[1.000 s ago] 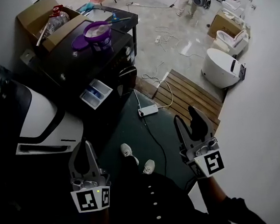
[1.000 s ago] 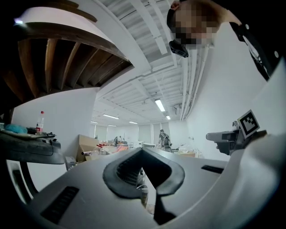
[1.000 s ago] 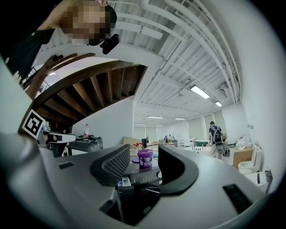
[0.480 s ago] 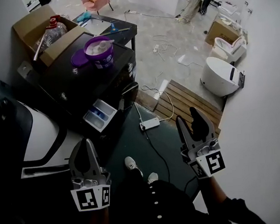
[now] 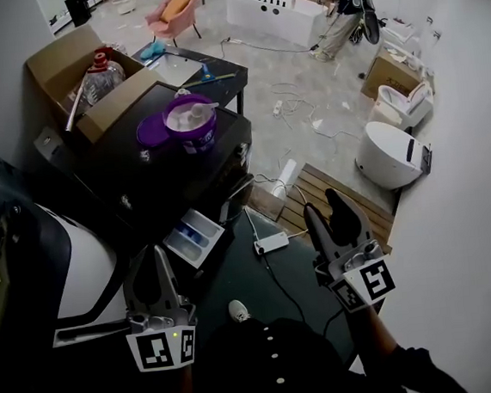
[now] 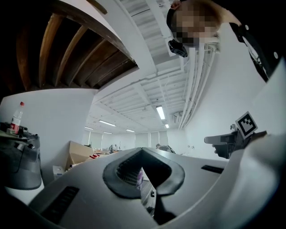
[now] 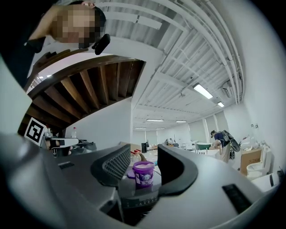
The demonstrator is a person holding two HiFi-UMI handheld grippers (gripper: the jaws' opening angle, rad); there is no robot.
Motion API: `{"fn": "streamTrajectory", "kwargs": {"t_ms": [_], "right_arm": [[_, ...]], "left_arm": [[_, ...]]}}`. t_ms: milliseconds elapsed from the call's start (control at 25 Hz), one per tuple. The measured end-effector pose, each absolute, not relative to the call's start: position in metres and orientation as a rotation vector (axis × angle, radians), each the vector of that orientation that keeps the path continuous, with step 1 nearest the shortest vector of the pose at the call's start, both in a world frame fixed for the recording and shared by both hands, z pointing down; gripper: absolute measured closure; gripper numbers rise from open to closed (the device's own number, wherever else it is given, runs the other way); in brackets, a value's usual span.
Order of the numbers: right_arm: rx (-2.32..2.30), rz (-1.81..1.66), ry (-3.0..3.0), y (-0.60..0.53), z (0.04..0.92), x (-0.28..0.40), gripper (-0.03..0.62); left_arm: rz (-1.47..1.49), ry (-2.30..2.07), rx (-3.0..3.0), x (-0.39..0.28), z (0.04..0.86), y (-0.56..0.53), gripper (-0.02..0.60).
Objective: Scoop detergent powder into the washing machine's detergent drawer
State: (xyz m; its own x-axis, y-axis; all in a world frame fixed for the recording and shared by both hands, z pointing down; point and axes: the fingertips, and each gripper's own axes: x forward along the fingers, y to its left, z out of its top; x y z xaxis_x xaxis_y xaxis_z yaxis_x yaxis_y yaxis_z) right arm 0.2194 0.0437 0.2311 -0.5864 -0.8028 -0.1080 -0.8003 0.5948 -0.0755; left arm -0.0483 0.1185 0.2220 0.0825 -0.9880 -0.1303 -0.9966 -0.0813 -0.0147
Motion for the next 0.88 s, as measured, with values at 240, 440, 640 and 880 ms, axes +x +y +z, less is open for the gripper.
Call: {"fn": "streamTrajectory", "kwargs": {"t_ms": [240, 440, 640, 880], "right_arm": [[-1.386, 0.023, 2.627, 0.025, 0.216, 0.197, 0.407], [-1.391, -0.001, 2.653, 0.002, 0.224, 0.178, 0.407], [-1.370, -0.035, 2.678, -0.031, 0.237, 0.169, 0.407], [-1.310, -0.074, 2.711, -0.082, 0.240, 0.160, 0.411]], "left_arm": [[0.146, 2.057, -2.243, -0.073, 0.222, 0.101, 0.572], [0.134, 2.085, -2.242, -0.087, 0.234, 0.083, 0.572], [0.111, 2.106, -2.237, -0.091, 0.243, 0.057, 0.572], [0.093, 2.142, -2.200, -0.094, 0.241, 0.020, 0.572]]}}
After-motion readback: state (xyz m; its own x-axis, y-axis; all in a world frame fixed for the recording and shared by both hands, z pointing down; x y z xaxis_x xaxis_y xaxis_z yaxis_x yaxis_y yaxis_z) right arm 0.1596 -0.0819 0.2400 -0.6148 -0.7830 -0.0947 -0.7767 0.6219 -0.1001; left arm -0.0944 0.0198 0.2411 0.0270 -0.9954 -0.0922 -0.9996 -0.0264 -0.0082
